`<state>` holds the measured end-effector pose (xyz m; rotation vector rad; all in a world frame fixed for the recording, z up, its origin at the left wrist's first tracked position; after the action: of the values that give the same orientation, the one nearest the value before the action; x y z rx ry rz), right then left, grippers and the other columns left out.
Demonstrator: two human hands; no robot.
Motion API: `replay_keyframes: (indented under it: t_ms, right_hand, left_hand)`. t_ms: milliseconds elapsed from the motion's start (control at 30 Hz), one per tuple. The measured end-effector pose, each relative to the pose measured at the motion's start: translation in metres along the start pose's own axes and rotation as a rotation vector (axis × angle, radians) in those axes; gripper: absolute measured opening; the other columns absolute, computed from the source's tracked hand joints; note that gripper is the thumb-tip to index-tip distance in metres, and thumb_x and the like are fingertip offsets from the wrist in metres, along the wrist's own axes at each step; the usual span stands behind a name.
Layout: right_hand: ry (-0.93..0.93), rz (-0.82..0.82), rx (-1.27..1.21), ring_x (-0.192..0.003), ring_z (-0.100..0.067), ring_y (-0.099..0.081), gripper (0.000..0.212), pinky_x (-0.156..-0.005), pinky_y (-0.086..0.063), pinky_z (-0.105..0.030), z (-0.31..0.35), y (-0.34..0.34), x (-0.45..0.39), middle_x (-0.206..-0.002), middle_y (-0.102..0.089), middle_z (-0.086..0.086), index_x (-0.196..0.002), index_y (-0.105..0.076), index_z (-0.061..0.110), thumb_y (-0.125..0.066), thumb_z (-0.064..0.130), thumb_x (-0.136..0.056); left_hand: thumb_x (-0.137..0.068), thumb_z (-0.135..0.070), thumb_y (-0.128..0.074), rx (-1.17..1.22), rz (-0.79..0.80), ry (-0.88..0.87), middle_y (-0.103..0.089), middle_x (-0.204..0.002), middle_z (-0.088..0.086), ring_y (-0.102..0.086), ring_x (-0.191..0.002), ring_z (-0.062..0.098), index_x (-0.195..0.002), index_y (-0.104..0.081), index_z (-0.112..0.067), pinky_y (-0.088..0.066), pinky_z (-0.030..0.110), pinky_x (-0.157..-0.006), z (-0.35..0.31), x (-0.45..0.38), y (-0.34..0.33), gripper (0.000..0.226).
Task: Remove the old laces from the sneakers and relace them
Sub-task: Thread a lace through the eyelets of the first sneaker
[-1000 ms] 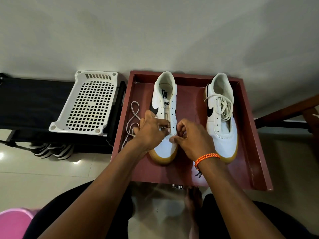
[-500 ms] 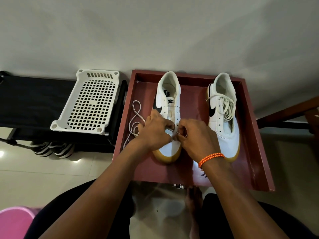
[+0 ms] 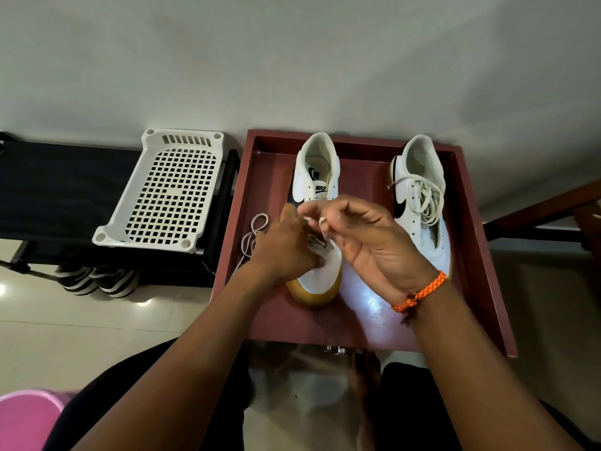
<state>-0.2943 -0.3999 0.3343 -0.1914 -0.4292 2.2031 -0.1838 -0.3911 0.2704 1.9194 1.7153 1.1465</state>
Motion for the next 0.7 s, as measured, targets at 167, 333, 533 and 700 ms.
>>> replay_keyframes:
  t_ms: [167, 333, 533, 700]
  right_hand:
    - [0.071, 0.108, -0.832, -0.085, -0.017, -0.056, 0.013, -0.073, -0.041, -0.023, 0.028, -0.009, 0.008, -0.092, -0.061, -0.006, -0.095, -0.058, 0.009, -0.051, 0.013, -0.105]
    - [-0.229, -0.422, -0.192, -0.062, -0.015, -0.045, 0.024, -0.047, -0.033, -0.021, -0.015, 0.051, 0.008, -0.079, -0.058, -0.004, -0.100, -0.061, 0.011, -0.040, 0.004, -0.092]
    - [-0.329, -0.328, 1.413, -0.075, -0.022, -0.054, 0.047, -0.053, -0.026, -0.031, -0.035, 0.041, 0.015, -0.075, -0.052, 0.004, -0.067, -0.048, 0.020, -0.051, 0.047, -0.106]
    - [-0.181, -0.294, 1.018, -0.089, -0.016, -0.060, 0.028, -0.077, -0.043, -0.030, -0.033, 0.038, 0.002, -0.097, -0.059, -0.002, -0.072, -0.071, 0.014, -0.067, 0.018, -0.100]
  left_hand:
    - [-0.076, -0.041, -0.090, -0.134, 0.029, -0.014, -0.037, -0.118, -0.003, -0.055, -0.113, 0.025, -0.115, -0.073, -0.038, -0.046, 0.061, -0.106, 0.001, -0.007, -0.001, 0.043]
    - [-0.078, -0.039, -0.089, -0.133, 0.045, -0.038, -0.036, -0.119, -0.003, -0.054, -0.114, 0.024, -0.121, -0.073, -0.040, -0.047, 0.054, -0.101, 0.001, -0.008, -0.002, 0.046]
    - [-0.076, -0.040, -0.091, -0.077, 0.018, -0.056, -0.040, -0.120, -0.002, -0.059, -0.108, 0.023, -0.117, -0.071, -0.038, -0.053, 0.055, -0.099, 0.001, -0.008, 0.003, 0.046]
    - [-0.070, -0.049, -0.086, -0.050, 0.019, -0.065, -0.041, -0.116, -0.002, -0.062, -0.101, 0.025, -0.106, -0.068, -0.043, -0.055, 0.058, -0.095, 0.003, -0.010, 0.001, 0.041]
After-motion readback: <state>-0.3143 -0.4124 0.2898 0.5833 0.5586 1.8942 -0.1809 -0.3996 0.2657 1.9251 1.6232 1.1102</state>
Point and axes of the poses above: each hand's wrist, its own x-axis away from the middle knuckle, its own y-axis out of the back of the hand, z = x × y, the point moved 9 cm from there along -x, towards the middle knuckle
